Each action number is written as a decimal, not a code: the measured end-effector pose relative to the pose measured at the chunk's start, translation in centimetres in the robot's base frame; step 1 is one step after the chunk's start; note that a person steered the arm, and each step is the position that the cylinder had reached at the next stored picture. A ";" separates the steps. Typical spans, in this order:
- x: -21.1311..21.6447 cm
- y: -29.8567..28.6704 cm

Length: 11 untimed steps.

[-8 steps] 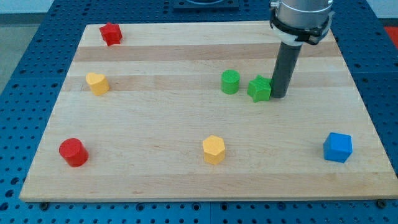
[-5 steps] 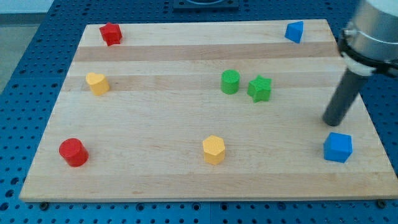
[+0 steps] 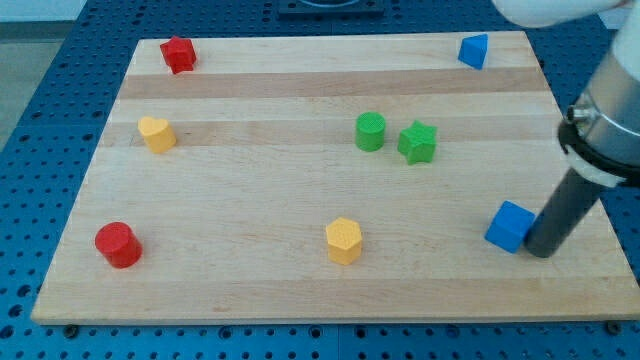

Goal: Move blue cube below the green circle

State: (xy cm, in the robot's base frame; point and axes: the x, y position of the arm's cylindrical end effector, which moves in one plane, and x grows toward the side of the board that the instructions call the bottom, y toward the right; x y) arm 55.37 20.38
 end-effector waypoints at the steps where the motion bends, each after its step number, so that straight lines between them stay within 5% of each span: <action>1: -0.7 -2.2; 11: -5.5 -11.7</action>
State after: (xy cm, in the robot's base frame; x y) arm 49.91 8.73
